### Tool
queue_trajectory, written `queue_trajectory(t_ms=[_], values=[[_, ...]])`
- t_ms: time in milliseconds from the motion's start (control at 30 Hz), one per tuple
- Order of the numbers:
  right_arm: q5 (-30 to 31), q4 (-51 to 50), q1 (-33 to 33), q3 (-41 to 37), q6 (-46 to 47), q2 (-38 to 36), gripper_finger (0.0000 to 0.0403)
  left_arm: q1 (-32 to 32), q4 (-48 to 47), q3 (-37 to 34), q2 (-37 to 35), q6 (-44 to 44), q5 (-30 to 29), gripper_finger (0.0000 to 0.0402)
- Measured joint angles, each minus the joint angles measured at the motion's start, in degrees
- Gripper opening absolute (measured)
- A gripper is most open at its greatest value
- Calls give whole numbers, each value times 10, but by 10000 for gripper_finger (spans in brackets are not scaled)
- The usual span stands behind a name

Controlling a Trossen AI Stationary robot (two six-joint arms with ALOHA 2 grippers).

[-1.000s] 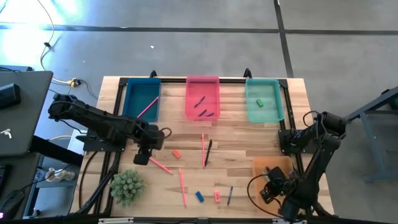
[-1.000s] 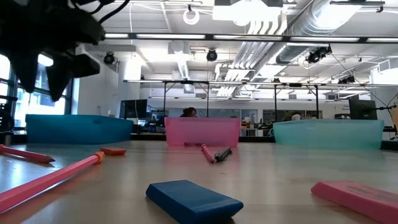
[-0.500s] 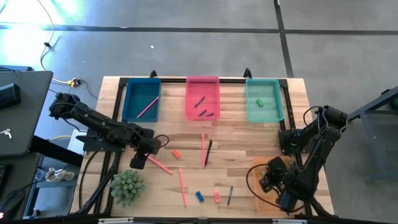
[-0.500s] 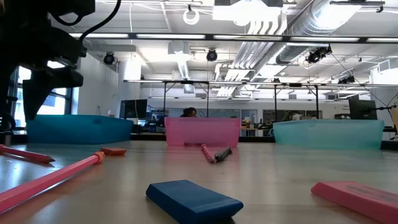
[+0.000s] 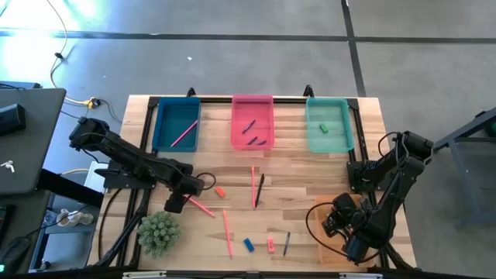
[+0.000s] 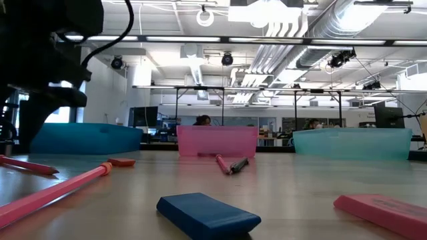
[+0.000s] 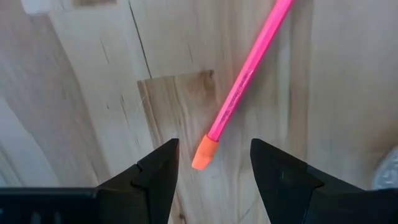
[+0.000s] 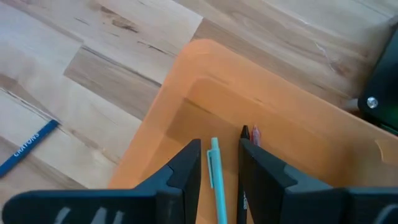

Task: Sort crayons/erasers/pens/pencils in bins
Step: Put the pink pencil into the blue bin

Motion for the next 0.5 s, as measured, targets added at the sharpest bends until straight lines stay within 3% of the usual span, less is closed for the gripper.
queue_trajectory(t_ms=[500], values=[[2, 0, 0, 0, 0, 0, 99, 0, 10, 3, 81, -2, -4, 184]])
